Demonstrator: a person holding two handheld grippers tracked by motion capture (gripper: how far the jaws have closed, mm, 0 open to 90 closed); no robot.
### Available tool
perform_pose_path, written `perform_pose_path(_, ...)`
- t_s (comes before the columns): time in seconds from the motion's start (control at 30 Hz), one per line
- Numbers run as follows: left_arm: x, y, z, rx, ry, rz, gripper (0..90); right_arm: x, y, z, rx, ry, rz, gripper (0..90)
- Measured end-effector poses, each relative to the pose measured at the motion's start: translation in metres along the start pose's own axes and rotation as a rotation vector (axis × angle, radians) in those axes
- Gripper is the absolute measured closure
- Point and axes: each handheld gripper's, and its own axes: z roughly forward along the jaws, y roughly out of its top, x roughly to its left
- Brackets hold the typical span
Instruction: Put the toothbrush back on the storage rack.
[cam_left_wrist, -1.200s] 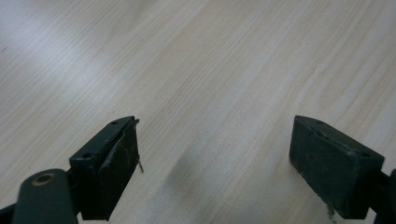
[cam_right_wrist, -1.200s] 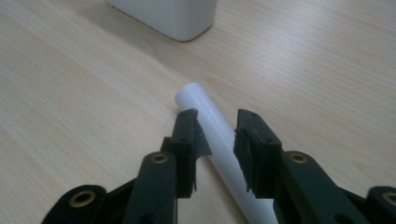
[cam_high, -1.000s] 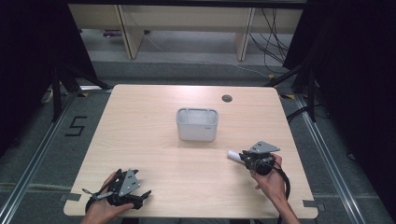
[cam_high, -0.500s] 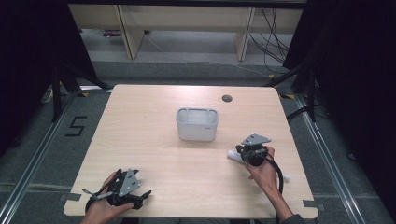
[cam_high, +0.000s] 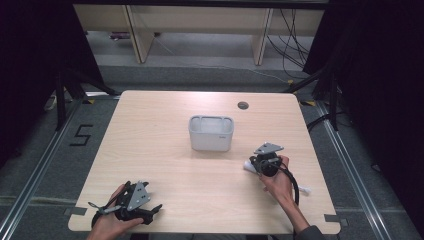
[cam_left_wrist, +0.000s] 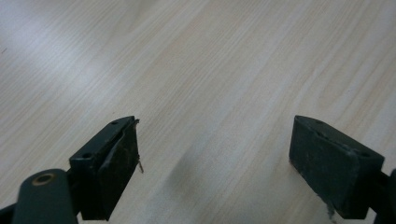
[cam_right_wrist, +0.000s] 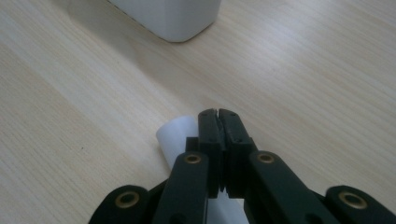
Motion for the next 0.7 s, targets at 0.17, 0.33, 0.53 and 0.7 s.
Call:
perform_pose_path(0.17, -0.0005, -0.0001, 0.0005, 0.001, 0.0, 0.0, 15.3, -0.0009, -0.0003, 0.0007, -0.004, -0.003, -0.017, 88.0)
perform_pose_path(0.33, -0.0004, 0.0, 0.0002, 0.0, -0.001, 0.0, 15.3, 0.0014, 0.0, 0.0007, 0.001, 0.004, -0.039, 88.0)
perform_pose_path(0.53, -0.0003, -0.0001, 0.0001, -0.001, 0.0, 0.001, 15.3, 0.0061, 0.0004, -0.0002, 0.019, 0.021, -0.048, 88.0)
perform_pose_path(0.7, -0.0001, -0.0002, 0.0001, 0.0, 0.0, 0.0, 15.3, 0.0081, -0.0003, 0.0004, 0.036, 0.033, -0.085, 88.0)
